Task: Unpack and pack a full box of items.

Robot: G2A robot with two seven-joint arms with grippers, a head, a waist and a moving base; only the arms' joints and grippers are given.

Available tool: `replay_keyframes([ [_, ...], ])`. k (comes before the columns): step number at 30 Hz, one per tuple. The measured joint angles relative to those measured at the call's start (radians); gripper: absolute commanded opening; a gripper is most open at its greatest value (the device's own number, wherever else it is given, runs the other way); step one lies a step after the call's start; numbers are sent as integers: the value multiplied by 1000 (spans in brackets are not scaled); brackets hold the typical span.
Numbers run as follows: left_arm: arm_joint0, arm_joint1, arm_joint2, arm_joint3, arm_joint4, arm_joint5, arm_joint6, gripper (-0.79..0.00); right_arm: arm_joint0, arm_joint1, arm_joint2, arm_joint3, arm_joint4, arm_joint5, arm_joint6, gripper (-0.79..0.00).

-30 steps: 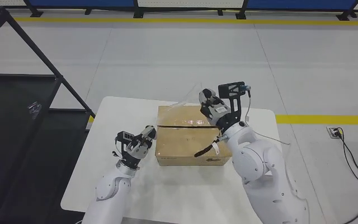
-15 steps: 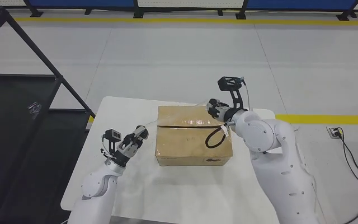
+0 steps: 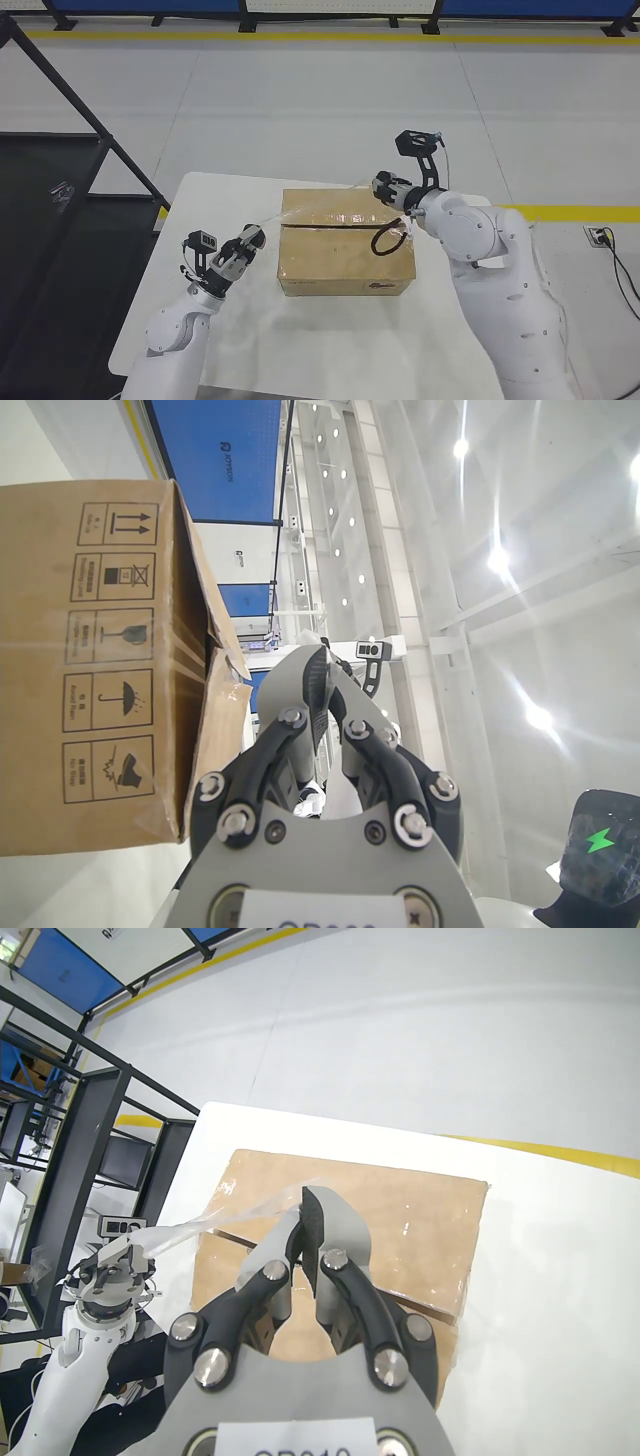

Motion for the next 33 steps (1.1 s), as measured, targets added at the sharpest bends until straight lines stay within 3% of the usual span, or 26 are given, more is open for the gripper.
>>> replay_keyframes([
  [21, 0, 0, 0, 0, 0, 0, 0, -785, -5, 20, 24, -18, 11, 29, 66, -785],
  [33, 0, 0, 0, 0, 0, 0, 0, -785, 11, 24, -5, 14, 56, -70, 76, -785],
])
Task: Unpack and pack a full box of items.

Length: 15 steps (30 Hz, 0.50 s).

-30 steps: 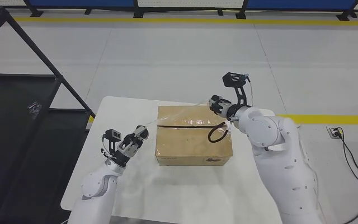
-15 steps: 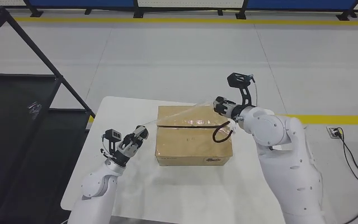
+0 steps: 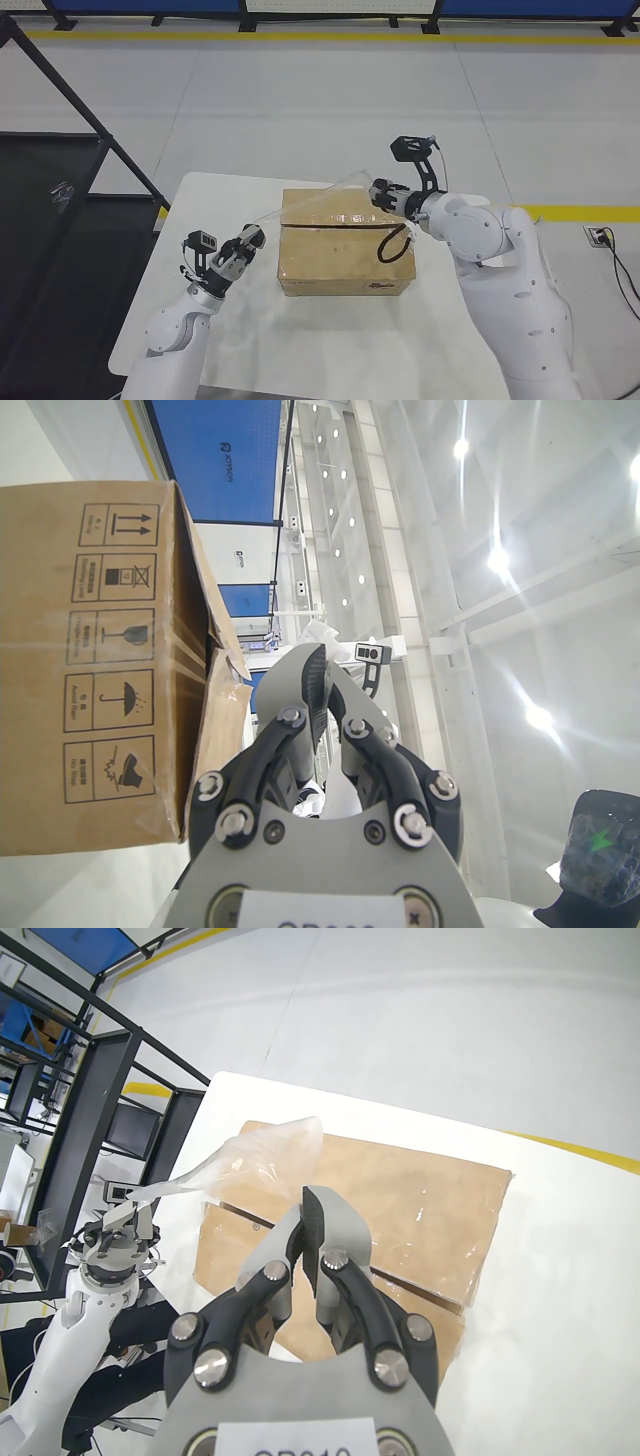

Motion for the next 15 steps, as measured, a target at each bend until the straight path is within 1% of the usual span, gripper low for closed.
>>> replay_keyframes([
  [9, 0, 0, 0, 0, 0, 0, 0, -785, -11, 0, 0, 7, 9, 3, -11, -785],
  [11, 2, 0, 1, -2, 1, 2, 2, -785, -13, -1, 3, 26, 42, 18, -8, -785],
  [14, 13, 2, 8, -29, 15, 21, 22, -785, 23, -2, 17, 85, 126, 47, 47, -785],
  [15, 16, 3, 9, -38, 19, 26, 28, -785, 41, -2, 23, 109, 164, 56, 82, -785],
])
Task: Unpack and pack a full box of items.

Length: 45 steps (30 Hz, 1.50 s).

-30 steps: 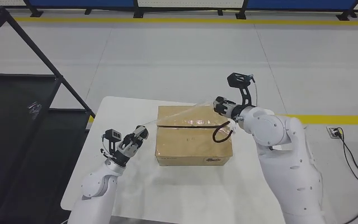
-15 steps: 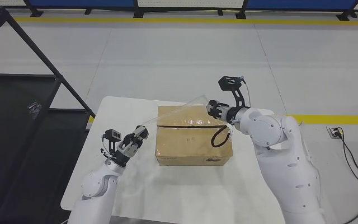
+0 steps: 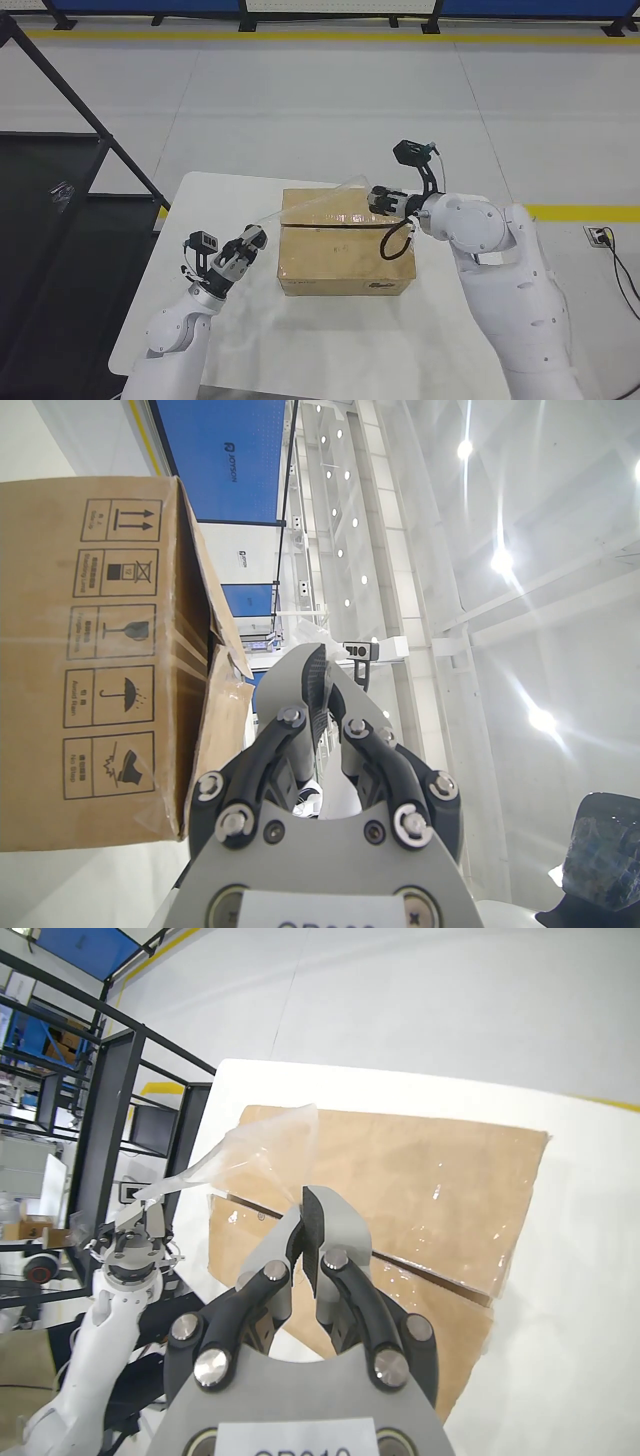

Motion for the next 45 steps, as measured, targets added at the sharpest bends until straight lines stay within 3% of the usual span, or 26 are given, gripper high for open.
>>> replay_keyframes([
  [7, -12, 9, 0, -14, 9, 35, -8, -785, 104, 9, 15, 119, 131, 76, 245, -785],
  [16, -35, 22, 2, -8, 38, 77, -37, -785, 168, 24, 48, 219, 325, 114, 409, -785],
  [32, -32, 30, -2, -11, 71, 84, -19, -785, 163, 24, 31, 249, 375, 131, 393, -785],
  [37, -21, 34, 17, -39, 181, 39, 56, -785, 188, 25, 25, 323, 462, 177, 376, -785],
  [45, -33, 47, 19, -36, 218, 85, 10, -785, 261, 40, -20, 490, 631, 180, 372, -785],
])
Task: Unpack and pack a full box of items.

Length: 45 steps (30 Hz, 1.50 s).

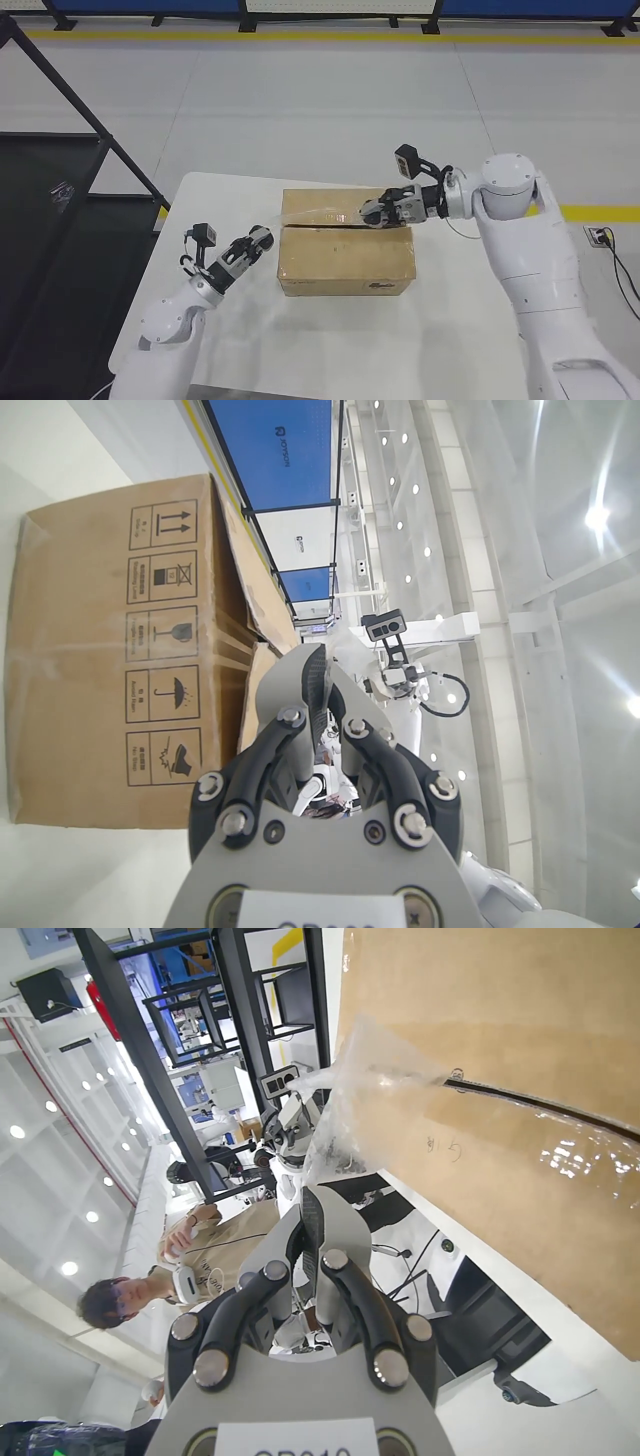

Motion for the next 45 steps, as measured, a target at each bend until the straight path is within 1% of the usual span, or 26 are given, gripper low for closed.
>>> replay_keyframes([
  [5, -24, 7, 0, 9, -18, 48, -41, -785, 54, 13, -82, 123, 153, -21, 21, -785],
  [10, -51, 13, -2, 30, -32, 75, -61, -785, 120, 31, -216, 233, 318, -44, 44, -785],
  [12, -57, 15, 1, 38, -37, 75, -62, -785, 144, 44, -271, 235, 367, -45, 46, -785],
  [16, -65, 18, 7, 49, -56, 80, -80, -785, 161, 77, -344, 199, 405, -45, 45, -785],
  [19, -69, 21, 9, 55, -63, 77, -88, -785, 173, 101, -386, 175, 394, -45, 45, -785],
  [20, -70, 21, 10, 56, -64, 76, -90, -785, 176, 108, -396, 172, 385, -44, 44, -603],
  [21, -70, 23, 11, 58, -65, 75, -93, -785, 180, 115, -408, 172, 371, -36, 36, -391],
  [22, -71, 23, 12, 58, -66, 74, -95, -785, 183, 119, -416, 172, 362, -23, 23, 0],
  [27, -71, 28, 18, 60, -78, 79, -106, -785, 191, 136, -436, 149, 347, 65, -66, 0],
  [35, -67, 34, 26, 59, -91, 81, -115, -785, 182, 172, -440, 118, 350, 104, -104, 0],
  [40, -66, 38, 33, 59, -97, 81, -113, -785, 167, 204, -408, 69, 333, 145, -147, 0],
  [45, -66, 41, 41, 57, -102, 78, -109, -785, 120, 231, -356, -7, 312, 182, -225, 0],
])
